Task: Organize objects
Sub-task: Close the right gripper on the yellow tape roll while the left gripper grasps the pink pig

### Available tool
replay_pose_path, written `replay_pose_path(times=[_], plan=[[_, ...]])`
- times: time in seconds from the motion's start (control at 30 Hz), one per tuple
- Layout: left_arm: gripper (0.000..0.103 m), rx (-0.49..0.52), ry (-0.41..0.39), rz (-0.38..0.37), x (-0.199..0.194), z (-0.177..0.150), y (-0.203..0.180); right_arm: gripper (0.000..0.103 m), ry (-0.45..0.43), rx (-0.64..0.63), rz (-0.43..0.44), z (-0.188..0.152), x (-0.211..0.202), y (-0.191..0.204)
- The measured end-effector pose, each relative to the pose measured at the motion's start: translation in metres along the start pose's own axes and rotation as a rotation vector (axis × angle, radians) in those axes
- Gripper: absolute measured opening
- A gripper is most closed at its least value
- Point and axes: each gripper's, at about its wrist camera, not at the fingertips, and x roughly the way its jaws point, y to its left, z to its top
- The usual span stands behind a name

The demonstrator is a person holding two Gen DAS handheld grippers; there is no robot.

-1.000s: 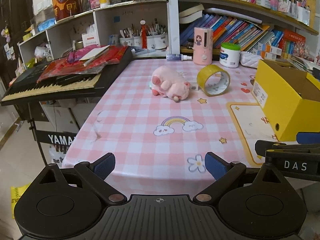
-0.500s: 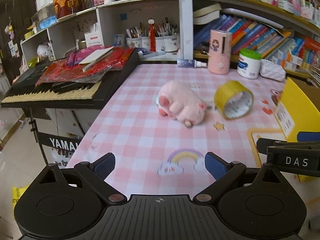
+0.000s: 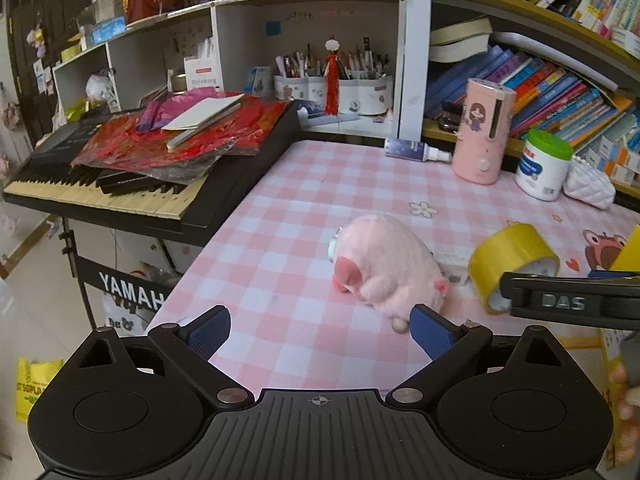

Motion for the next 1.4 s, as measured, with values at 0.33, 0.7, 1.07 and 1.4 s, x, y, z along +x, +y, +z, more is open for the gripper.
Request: replay_pose_path(times=[0.33, 0.7, 1.07, 1.4], plan=[[0.098, -0.021, 0.029, -0.014, 0.019, 0.008, 0.000, 0.103, 0.075, -0.043, -0.017, 0.011, 0.064, 0.009], [0.098, -0.107, 0.046, -0.101, 0.051, 0.031, -0.009, 0.092, 0.003, -0.050, -0.082, 0.014, 0.043, 0.001], [0.092, -0.109, 0.163, -0.127, 0.112, 0.035, -0.031, 0.092, -0.081, -0.057, -0.095, 0.006, -0.009, -0.007], [0.068, -0.138, 0.187, -0.182, 0.087, 0.024, -0.015, 0.092, -0.065, -0.028, -0.070, -0.007, -0.028, -0.010]])
